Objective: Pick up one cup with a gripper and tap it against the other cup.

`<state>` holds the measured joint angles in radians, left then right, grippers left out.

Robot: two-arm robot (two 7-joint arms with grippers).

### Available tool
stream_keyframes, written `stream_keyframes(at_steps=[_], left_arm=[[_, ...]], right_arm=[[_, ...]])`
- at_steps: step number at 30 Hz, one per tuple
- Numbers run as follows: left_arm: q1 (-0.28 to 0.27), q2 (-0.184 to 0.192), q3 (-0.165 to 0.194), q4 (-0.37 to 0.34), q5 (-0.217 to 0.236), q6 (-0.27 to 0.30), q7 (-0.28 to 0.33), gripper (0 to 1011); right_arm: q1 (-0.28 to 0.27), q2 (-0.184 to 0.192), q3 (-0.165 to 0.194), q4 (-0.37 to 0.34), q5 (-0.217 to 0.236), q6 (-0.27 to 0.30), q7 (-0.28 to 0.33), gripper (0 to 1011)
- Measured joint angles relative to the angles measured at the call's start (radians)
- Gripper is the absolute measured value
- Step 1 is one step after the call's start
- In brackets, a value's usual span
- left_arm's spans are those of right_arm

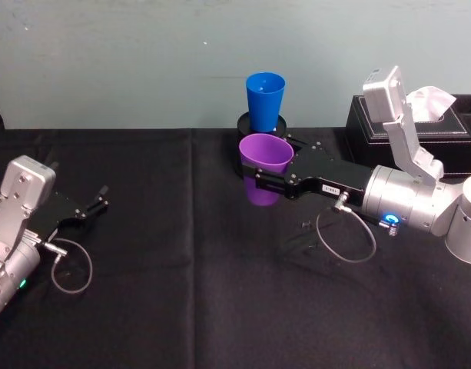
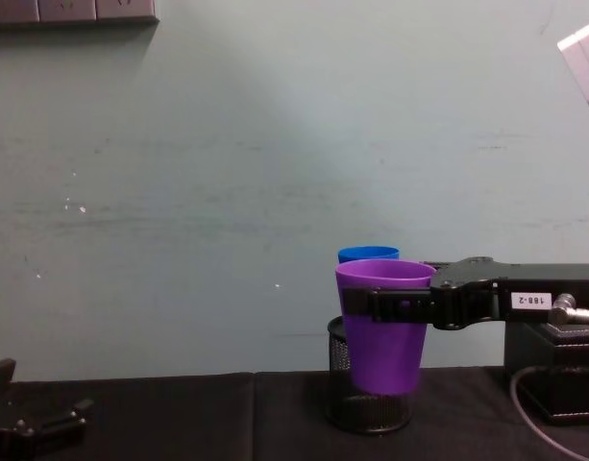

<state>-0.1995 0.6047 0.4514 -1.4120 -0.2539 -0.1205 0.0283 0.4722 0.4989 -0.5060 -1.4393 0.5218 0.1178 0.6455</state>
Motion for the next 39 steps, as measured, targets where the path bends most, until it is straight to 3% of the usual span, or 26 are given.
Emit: stream_keyframes(at_steps=[39], left_arm=[[0.000,0.000,0.000,0.000,0.000,0.000,0.000,1000]], right_arm=[[0.000,0.000,0.000,0.000,0.000,0.000,0.000,724]])
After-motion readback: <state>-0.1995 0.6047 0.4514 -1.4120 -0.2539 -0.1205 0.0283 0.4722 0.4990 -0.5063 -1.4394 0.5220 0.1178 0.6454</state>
